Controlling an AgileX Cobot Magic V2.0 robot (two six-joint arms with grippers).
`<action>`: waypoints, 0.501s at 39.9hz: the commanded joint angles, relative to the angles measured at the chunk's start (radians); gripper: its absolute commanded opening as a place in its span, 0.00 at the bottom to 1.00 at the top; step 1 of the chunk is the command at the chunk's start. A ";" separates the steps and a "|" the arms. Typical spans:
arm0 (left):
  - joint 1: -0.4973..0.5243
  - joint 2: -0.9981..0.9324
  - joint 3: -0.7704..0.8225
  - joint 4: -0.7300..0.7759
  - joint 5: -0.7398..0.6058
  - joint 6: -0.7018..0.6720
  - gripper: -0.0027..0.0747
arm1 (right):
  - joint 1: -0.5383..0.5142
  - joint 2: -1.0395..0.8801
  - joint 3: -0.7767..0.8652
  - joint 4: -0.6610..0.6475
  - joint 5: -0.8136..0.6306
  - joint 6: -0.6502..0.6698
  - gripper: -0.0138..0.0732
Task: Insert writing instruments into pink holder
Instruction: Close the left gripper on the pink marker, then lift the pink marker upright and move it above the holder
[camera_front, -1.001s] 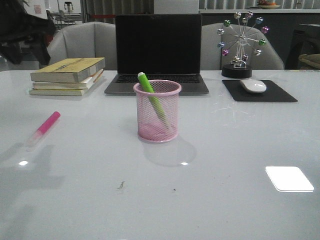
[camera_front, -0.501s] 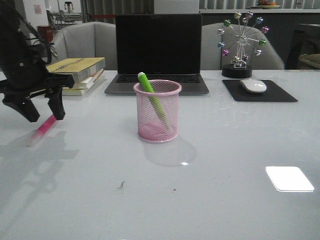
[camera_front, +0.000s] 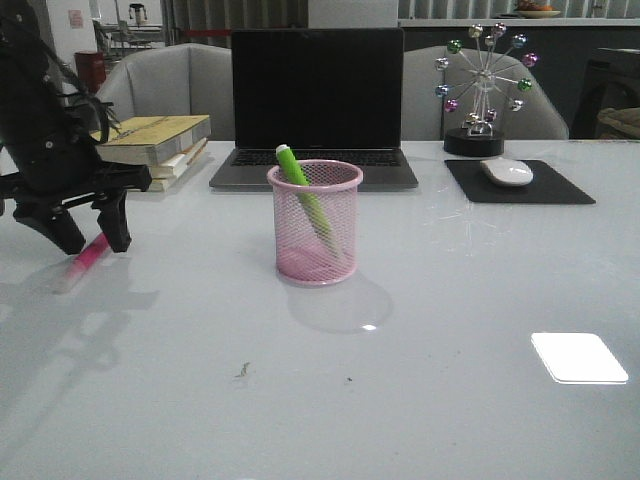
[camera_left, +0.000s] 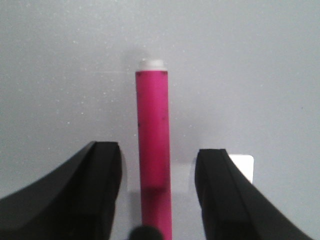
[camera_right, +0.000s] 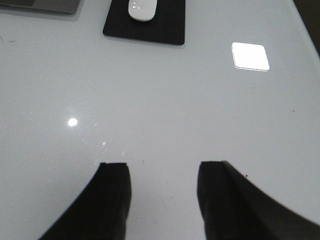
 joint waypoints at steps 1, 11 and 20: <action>-0.005 -0.031 -0.015 -0.022 0.000 -0.001 0.33 | -0.008 -0.005 -0.029 -0.001 -0.067 0.001 0.65; -0.005 -0.031 -0.015 -0.052 -0.012 -0.001 0.16 | -0.008 -0.005 -0.029 -0.001 -0.067 0.001 0.65; -0.019 -0.067 -0.096 -0.098 -0.027 -0.001 0.16 | -0.008 -0.005 -0.029 -0.002 -0.068 0.001 0.65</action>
